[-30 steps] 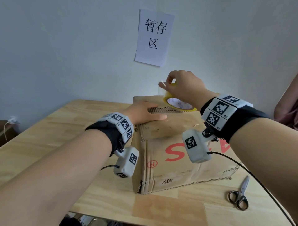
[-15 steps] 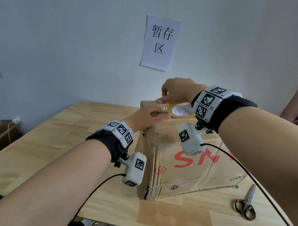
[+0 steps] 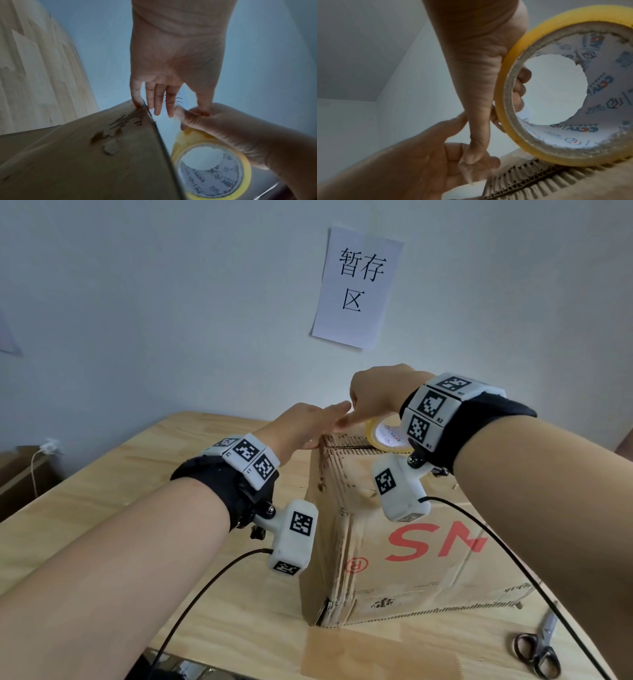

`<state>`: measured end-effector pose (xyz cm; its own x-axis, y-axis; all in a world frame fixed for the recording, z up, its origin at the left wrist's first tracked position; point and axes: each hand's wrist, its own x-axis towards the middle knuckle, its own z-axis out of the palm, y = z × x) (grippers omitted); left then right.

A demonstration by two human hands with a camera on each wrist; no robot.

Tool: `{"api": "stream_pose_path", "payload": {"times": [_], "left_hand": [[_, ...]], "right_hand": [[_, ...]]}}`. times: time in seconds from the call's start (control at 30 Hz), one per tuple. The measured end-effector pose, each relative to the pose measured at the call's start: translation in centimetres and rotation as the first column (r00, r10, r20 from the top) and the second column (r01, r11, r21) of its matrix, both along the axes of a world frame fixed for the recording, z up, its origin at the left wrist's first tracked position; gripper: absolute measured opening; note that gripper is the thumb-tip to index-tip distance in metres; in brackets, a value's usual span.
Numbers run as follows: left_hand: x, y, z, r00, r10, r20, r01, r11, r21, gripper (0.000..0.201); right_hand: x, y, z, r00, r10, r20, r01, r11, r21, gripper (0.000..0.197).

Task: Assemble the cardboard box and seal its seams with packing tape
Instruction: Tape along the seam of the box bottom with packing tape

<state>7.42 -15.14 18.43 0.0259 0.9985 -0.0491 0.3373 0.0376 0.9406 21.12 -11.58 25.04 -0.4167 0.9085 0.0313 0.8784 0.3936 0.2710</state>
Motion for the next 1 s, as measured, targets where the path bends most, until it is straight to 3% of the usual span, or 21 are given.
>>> {"api": "stream_pose_path", "payload": {"times": [0.1, 0.23, 0.43, 0.6, 0.73, 0.87, 1.0], "left_hand": [[-0.4, 0.1, 0.3, 0.998, 0.041, 0.037, -0.039, 0.998, -0.045, 0.030], [-0.9, -0.2, 0.4, 0.999, 0.021, 0.044, -0.015, 0.993, -0.114, 0.013], [-0.7, -0.7, 0.5, 0.998, 0.027, 0.050, -0.020, 0.989, -0.146, 0.010], [-0.4, -1.2, 0.2, 0.995, 0.046, 0.086, -0.032, 0.987, -0.155, 0.013], [-0.1, -1.4, 0.0, 0.995, 0.064, 0.082, -0.051, 0.987, -0.152, 0.014], [-0.1, -1.6, 0.0, 0.995, 0.059, 0.084, -0.047, 0.989, -0.144, 0.017], [-0.6, -1.6, -0.3, 0.995, 0.076, 0.062, -0.064, 0.982, -0.176, 0.019]], "right_hand": [[-0.3, -0.1, 0.0, 1.000, -0.014, 0.024, 0.014, 1.000, -0.010, 0.066], [-0.5, -0.1, -0.1, 0.999, 0.008, 0.048, -0.008, 1.000, 0.001, 0.068], [-0.8, -0.3, -0.1, 0.997, 0.003, 0.080, -0.001, 1.000, -0.015, 0.066], [-1.2, -1.3, 0.3, 0.996, 0.026, 0.084, -0.020, 0.997, -0.073, 0.035], [-0.8, -1.7, 0.4, 0.993, 0.049, 0.106, -0.045, 0.998, -0.042, 0.033], [-0.3, -1.7, 0.7, 0.999, 0.042, -0.029, -0.043, 0.998, -0.051, 0.043], [0.4, -1.9, 0.4, 0.982, 0.108, -0.152, -0.086, 0.986, 0.145, 0.036]]}}
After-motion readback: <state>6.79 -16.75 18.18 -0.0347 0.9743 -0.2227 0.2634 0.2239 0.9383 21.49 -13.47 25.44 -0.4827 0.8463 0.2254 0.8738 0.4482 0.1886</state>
